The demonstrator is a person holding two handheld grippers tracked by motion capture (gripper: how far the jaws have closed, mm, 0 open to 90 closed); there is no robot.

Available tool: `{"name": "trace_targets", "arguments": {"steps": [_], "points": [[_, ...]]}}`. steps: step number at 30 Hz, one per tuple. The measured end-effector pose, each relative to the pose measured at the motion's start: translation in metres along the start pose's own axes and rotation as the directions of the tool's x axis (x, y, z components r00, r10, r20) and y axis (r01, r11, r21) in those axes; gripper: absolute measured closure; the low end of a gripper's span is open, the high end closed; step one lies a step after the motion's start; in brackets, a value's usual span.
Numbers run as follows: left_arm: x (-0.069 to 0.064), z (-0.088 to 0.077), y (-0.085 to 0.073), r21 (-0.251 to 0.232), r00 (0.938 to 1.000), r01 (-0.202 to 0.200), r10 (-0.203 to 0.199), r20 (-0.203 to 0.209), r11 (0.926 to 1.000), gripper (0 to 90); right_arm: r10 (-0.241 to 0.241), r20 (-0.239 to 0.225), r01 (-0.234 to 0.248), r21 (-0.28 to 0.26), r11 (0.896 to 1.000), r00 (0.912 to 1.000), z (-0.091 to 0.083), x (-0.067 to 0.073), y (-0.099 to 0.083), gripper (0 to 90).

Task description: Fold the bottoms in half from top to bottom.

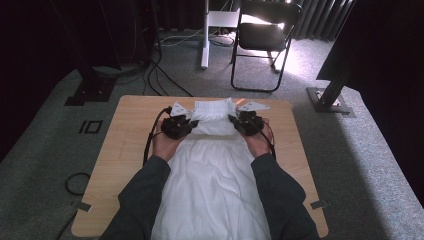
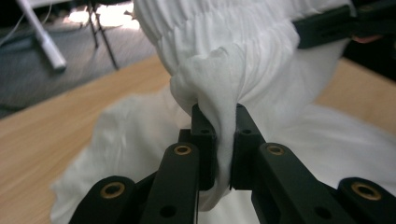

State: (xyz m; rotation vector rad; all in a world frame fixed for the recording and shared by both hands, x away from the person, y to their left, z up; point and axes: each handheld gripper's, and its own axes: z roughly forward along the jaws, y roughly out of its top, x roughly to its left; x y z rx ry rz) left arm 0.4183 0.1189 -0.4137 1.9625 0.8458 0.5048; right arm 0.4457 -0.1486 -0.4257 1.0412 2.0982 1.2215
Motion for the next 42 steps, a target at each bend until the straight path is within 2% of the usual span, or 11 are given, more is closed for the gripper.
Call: {"name": "trace_targets", "arguments": {"steps": [6,10,16,17,20,21,22,23,32,35,42], "points": [[-0.030,-0.043,-0.006,-0.027,0.9941,-0.094,0.095,0.052,0.9952,83.7,-0.022,-0.059,0.018,-0.072,0.997,0.9980,-0.051,0.015,0.000,82.9],[-0.041,-0.052,-0.036,0.030,0.9915,-0.105,0.102,0.081,0.9940,83.5,-0.077,-0.081,0.074,-0.042,0.996,0.9937,-0.066,0.036,-0.023,82.9],[-0.051,-0.041,-0.088,0.154,0.9887,-0.074,0.052,0.141,0.9854,82.6,-0.098,-0.125,0.106,0.060,0.993,0.9873,-0.064,0.061,-0.073,82.9],[-0.054,-0.030,-0.108,0.229,0.9868,-0.084,0.049,0.154,0.9698,82.6,-0.107,-0.125,0.118,0.081,0.990,0.9863,-0.062,0.065,-0.081,82.9],[-0.057,-0.014,-0.131,0.328,0.9863,-0.102,0.052,0.156,0.9393,82.4,-0.095,-0.156,0.122,0.179,0.976,0.9832,-0.049,0.077,-0.115,82.9],[-0.057,-0.014,-0.131,0.328,0.9863,-0.102,0.052,0.156,0.9393,82.5,-0.095,-0.156,0.122,0.179,0.976,0.9832,-0.049,0.077,-0.115,82.9],[-0.055,-0.003,-0.138,0.383,0.9885,-0.129,0.088,0.123,0.9146,82.5,-0.082,-0.167,0.115,0.196,0.974,0.9825,-0.045,0.079,-0.121,82.9],[-0.054,0.001,-0.139,0.388,0.9875,-0.143,0.105,0.118,0.9105,82.5,-0.060,-0.183,0.102,0.231,0.968,0.9813,-0.038,0.082,-0.131,82.8],[-0.025,0.023,-0.125,0.398,0.9866,-0.163,0.154,0.056,0.9027,82.5,-0.046,-0.158,0.090,0.284,0.954,0.9864,-0.012,0.089,-0.134,82.5],[-0.019,0.033,-0.119,0.400,0.9857,-0.164,0.166,0.028,0.9019,82.4,0.013,-0.165,0.035,0.285,0.958,0.9863,0.005,0.075,-0.134,82.5],[-0.005,0.058,-0.106,0.383,0.9893,-0.108,0.137,-0.050,0.9175,82.3,0.073,-0.116,-0.038,0.280,0.959,0.9906,0.048,0.034,-0.112,82.3]]}}
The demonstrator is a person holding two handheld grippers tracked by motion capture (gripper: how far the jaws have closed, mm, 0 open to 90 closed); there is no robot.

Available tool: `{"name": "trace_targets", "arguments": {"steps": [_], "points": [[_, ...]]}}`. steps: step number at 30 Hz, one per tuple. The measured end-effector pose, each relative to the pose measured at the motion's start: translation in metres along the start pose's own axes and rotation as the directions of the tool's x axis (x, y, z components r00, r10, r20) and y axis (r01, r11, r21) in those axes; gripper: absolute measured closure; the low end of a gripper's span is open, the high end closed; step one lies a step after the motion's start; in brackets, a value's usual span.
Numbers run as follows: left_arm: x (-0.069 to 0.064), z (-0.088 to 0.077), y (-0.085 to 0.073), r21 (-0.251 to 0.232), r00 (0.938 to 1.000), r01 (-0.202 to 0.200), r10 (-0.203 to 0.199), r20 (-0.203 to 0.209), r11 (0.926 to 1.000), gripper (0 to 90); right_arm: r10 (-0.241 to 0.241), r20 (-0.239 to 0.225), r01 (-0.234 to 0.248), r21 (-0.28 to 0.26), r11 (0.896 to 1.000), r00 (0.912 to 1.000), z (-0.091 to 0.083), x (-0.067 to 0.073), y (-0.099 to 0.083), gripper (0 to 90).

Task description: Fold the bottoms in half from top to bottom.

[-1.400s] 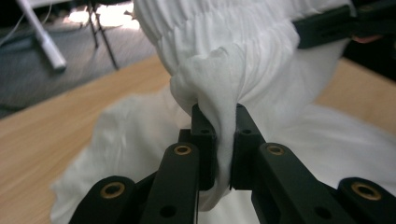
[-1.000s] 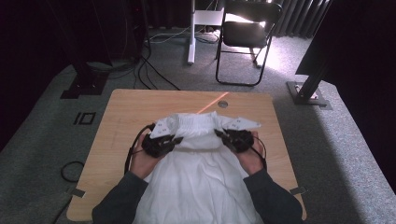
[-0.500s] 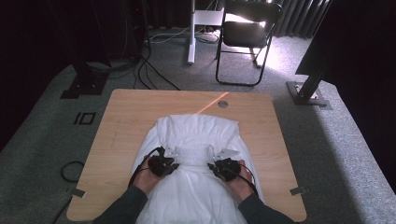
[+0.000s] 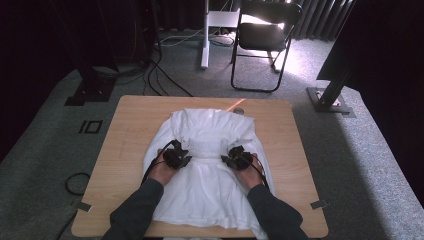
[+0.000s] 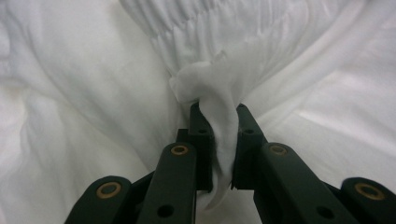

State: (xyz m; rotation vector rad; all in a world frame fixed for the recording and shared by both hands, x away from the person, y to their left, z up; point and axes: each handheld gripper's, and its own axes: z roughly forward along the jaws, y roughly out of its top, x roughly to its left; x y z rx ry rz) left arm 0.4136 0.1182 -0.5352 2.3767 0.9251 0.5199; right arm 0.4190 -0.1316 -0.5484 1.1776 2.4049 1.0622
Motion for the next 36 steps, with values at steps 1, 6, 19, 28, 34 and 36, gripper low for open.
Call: {"name": "trace_targets", "arguments": {"steps": [1,6,19,28,34,36], "points": [[0.002,0.003,0.003,-0.004,0.9999,0.009,-0.009,-0.009,0.9999,82.3,0.011,0.006,-0.011,0.006,1.000,0.9999,0.004,-0.006,0.006,82.2],[0.014,0.015,0.016,-0.007,0.9964,0.074,-0.074,-0.042,0.9973,82.4,0.024,0.054,-0.027,0.042,0.999,0.9982,0.021,-0.020,0.031,82.1],[0.013,-0.055,0.035,-0.251,0.9911,0.131,-0.133,0.007,0.9590,84.8,-0.046,0.043,0.052,-0.150,0.987,0.9980,-0.048,-0.011,0.060,82.9],[-0.004,-0.112,0.037,-0.370,0.9958,0.089,-0.075,0.053,0.9247,83.8,-0.116,0.051,0.126,-0.304,0.944,0.9919,-0.118,0.011,0.064,82.8],[-0.014,-0.073,-0.002,-0.234,0.9870,0.122,-0.093,0.131,0.9645,81.6,-0.110,0.000,0.108,-0.156,0.982,0.9940,-0.082,0.018,0.015,82.5],[-0.019,-0.058,-0.017,-0.168,0.9818,0.130,-0.103,0.159,0.9772,79.3,-0.090,-0.022,0.087,-0.108,0.990,0.9957,-0.067,0.018,-0.002,82.5]]}}
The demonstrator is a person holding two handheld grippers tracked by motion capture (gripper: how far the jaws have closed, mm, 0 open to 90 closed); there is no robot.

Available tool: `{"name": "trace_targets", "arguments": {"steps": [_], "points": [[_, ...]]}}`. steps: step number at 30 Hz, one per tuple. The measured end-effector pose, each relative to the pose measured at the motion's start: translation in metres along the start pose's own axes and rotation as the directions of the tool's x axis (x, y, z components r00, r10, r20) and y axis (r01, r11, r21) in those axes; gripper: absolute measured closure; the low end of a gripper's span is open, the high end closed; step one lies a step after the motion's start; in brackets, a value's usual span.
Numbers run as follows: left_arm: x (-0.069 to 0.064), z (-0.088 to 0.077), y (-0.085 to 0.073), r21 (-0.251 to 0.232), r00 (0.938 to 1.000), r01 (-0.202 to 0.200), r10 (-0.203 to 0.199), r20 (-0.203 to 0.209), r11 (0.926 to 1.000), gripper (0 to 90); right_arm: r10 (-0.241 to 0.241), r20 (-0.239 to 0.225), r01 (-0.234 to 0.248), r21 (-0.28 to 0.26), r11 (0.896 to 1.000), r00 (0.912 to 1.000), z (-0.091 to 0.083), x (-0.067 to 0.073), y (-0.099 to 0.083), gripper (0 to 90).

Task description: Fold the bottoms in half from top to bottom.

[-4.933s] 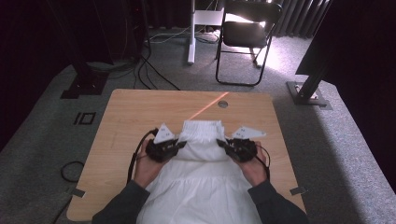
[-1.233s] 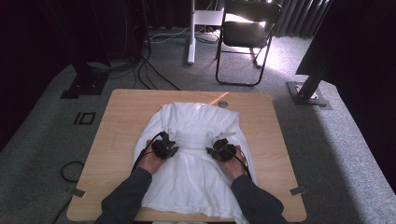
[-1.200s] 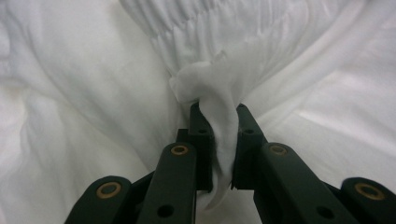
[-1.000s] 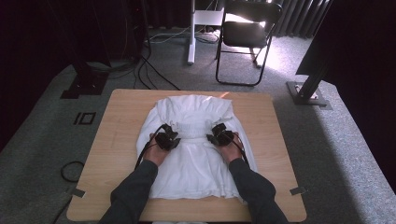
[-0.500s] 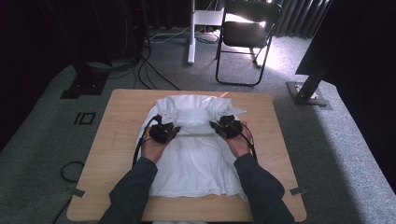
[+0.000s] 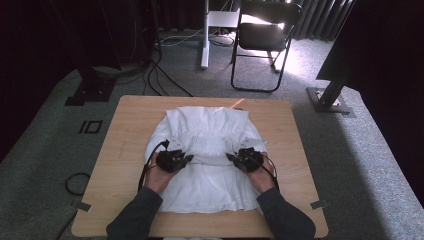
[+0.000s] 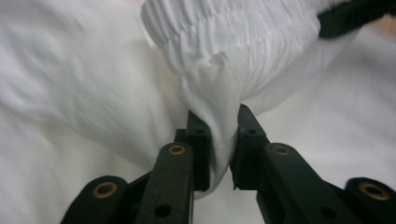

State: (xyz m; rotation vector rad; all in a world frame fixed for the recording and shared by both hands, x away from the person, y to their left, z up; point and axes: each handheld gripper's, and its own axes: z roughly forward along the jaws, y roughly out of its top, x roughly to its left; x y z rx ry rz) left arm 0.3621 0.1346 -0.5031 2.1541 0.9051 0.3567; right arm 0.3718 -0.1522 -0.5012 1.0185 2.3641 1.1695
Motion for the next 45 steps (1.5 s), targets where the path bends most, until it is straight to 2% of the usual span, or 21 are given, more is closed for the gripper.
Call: {"name": "trace_targets", "arguments": {"steps": [3,4,7,10,11,12,13,14,16,18,20,22,24,26,28,31,33,36,40,42,45], "points": [[0.002,0.013,-0.018,0.088,0.9993,0.028,-0.030,0.022,0.9957,69.8,0.030,-0.014,-0.029,0.068,0.997,0.9995,0.014,0.002,-0.019,80.8],[0.002,0.012,-0.019,0.094,0.9992,0.032,-0.034,0.020,0.9950,66.3,0.031,-0.019,-0.029,0.090,0.995,0.9993,0.017,0.002,-0.022,76.7],[0.005,-0.003,-0.014,0.041,0.9989,0.047,-0.047,0.004,0.9981,57.6,0.044,-0.036,-0.038,0.146,0.989,0.9984,0.017,0.002,-0.022,53.9],[0.015,-0.024,-0.004,-0.051,0.9965,0.084,-0.084,0.002,0.9952,57.9,0.037,-0.061,-0.032,0.084,0.996,0.9974,-0.002,-0.001,-0.017,44.5],[0.017,-0.027,-0.001,-0.064,0.9962,0.086,-0.087,-0.005,0.9942,64.7,0.032,-0.067,-0.029,0.048,0.998,0.9972,-0.011,-0.003,-0.013,44.3],[0.021,-0.029,0.003,-0.073,0.9959,0.087,-0.088,-0.019,0.9935,69.7,0.034,-0.066,-0.032,0.023,0.999,0.9973,-0.016,-0.004,-0.011,45.4],[0.024,-0.029,0.006,-0.071,0.9950,0.094,-0.096,-0.027,0.9931,77.2,0.037,-0.055,-0.038,-0.014,0.999,0.9978,-0.022,-0.007,-0.008,53.2],[0.027,-0.026,0.010,-0.067,0.9938,0.104,-0.106,-0.034,0.9924,82.7,0.043,-0.035,-0.044,-0.040,0.998,0.9985,-0.026,-0.011,-0.005,68.2],[0.033,-0.016,0.017,-0.049,0.9910,0.123,-0.125,-0.047,0.9913,88.5,0.078,0.009,-0.077,-0.046,0.996,0.9969,-0.023,-0.022,0.002,83.0],[0.037,-0.001,0.022,-0.025,0.9883,0.136,-0.138,-0.066,0.9903,89.0,0.113,0.019,-0.112,-0.038,0.993,0.9935,-0.011,-0.033,0.008,86.3],[0.040,0.017,0.027,0.010,0.9873,0.141,-0.140,-0.075,0.9899,88.8,0.114,0.024,-0.114,-0.014,0.993,0.9932,0.007,-0.041,0.012,86.3],[0.041,0.032,0.028,0.039,0.9868,0.147,-0.144,-0.074,0.9883,87.9,0.126,0.043,-0.127,0.025,0.992,0.9911,0.026,-0.049,0.014,85.4],[0.042,0.047,0.024,0.078,0.9854,0.163,-0.158,-0.064,0.9836,87.8,0.151,0.027,-0.153,0.065,0.986,0.9882,0.043,-0.054,0.013,84.0],[0.039,0.052,0.019,0.085,0.9880,0.152,-0.149,-0.040,0.9847,87.6,0.163,-0.021,-0.161,0.079,0.984,0.9864,0.052,-0.057,0.009,83.2],[0.032,0.047,0.015,0.055,0.9911,0.133,-0.133,-0.009,0.9896,86.0,0.174,-0.063,-0.170,0.064,0.983,0.9826,0.050,-0.055,0.006,82.3],[0.018,0.034,0.009,0.020,0.9950,0.090,-0.091,0.040,0.9957,83.0,0.169,-0.113,-0.164,0.045,0.985,0.9792,0.036,-0.050,-0.001,79.3],[0.009,0.029,0.004,0.015,0.9952,0.054,-0.055,0.081,0.9985,81.3,0.134,-0.130,-0.128,0.049,0.991,0.9824,0.025,-0.044,-0.006,77.4],[-0.003,0.026,-0.008,0.041,0.9924,0.002,-0.007,0.123,0.9992,79.9,0.084,-0.122,-0.081,0.028,0.996,0.9889,0.010,-0.036,-0.008,74.3],[-0.012,0.024,-0.017,0.064,0.9893,-0.025,0.016,0.145,0.9976,79.2,0.055,-0.083,-0.057,-0.013,0.998,0.9950,-0.002,-0.028,-0.003,71.5],[-0.016,0.020,-0.024,0.063,0.9870,-0.028,0.018,0.159,0.9976,78.4,0.031,-0.101,-0.034,-0.030,0.999,0.9944,-0.005,-0.017,0.002,70.6],[-0.015,0.020,-0.029,0.073,0.9881,-0.028,0.017,0.153,0.9969,77.5,-0.002,-0.138,0.001,-0.007,1.000,0.9904,0.000,0.002,-0.004,70.7]]}}
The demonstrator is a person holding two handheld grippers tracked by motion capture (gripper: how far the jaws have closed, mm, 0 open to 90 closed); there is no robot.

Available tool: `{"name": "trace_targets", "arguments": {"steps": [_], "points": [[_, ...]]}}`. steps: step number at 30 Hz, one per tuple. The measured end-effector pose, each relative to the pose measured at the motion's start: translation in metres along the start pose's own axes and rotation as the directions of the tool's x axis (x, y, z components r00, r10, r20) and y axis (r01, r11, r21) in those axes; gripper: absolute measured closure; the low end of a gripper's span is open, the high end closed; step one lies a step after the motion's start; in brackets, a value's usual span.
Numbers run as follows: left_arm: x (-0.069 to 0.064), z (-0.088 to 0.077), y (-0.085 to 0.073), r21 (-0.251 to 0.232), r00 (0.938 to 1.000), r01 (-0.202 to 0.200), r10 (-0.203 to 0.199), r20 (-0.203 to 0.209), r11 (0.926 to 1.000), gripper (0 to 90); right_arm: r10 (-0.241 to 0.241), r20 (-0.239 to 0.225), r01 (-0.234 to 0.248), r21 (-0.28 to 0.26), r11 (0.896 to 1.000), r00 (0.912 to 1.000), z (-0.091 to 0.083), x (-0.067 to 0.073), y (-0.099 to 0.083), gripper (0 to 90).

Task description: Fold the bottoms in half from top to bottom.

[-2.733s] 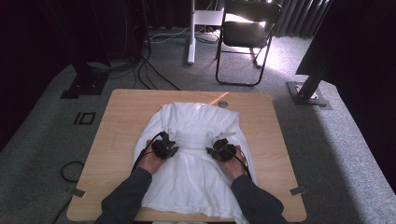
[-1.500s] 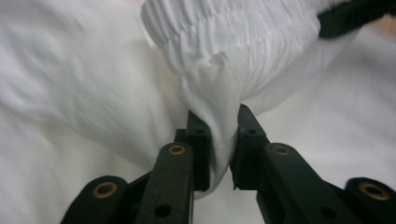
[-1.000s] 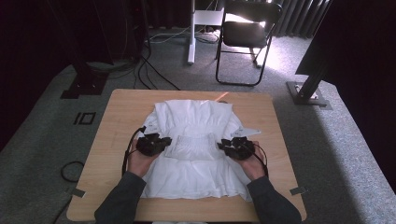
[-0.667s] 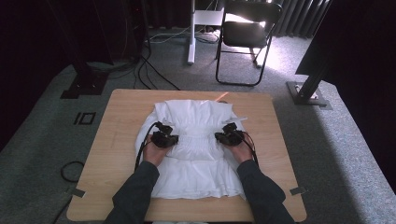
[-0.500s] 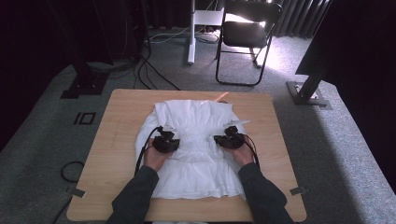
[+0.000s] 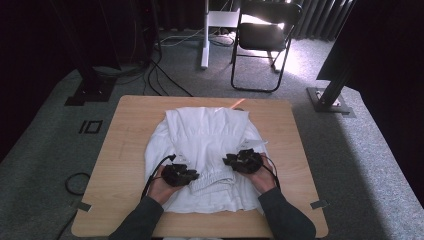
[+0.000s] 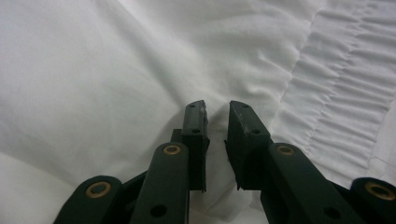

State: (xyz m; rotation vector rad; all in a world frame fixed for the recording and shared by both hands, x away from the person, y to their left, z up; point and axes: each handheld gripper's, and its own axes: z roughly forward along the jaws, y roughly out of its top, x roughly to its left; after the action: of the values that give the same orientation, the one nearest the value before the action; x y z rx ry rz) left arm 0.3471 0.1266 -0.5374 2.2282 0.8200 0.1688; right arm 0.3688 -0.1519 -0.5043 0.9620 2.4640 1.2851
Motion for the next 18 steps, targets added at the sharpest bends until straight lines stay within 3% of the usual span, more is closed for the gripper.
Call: {"name": "trace_targets", "arguments": {"steps": [2,5,9,13,15,18], "points": [[0.001,0.000,-0.003,0.005,1.0000,0.007,-0.007,0.001,1.0000,77.2,-0.035,0.005,0.034,0.065,0.997,0.9994,0.010,0.011,-0.011,72.9],[0.001,-0.001,-0.005,0.002,0.9999,0.015,-0.015,0.004,0.9999,76.1,-0.075,0.033,0.068,0.170,0.983,0.9966,0.024,0.022,-0.029,75.6],[0.002,-0.008,-0.003,-0.008,0.9998,0.014,-0.014,-0.014,0.9999,70.6,-0.065,0.026,0.059,0.183,0.981,0.9975,0.026,0.021,-0.031,76.2],[0.009,-0.020,0.006,-0.049,0.9980,0.015,-0.017,-0.060,0.9987,64.3,-0.068,0.036,0.062,0.146,0.987,0.9970,0.020,0.016,-0.025,66.6],[0.020,-0.028,0.019,-0.086,0.9925,0.021,-0.031,-0.118,0.9960,63.5,-0.022,0.098,0.015,0.074,0.997,0.9950,0.010,0.000,-0.014,60.2],[0.039,-0.028,0.038,-0.127,0.9813,0.039,-0.062,-0.182,0.9911,62.5,0.036,0.168,-0.037,0.004,0.999,0.9851,0.005,-0.022,-0.001,57.1]]}}
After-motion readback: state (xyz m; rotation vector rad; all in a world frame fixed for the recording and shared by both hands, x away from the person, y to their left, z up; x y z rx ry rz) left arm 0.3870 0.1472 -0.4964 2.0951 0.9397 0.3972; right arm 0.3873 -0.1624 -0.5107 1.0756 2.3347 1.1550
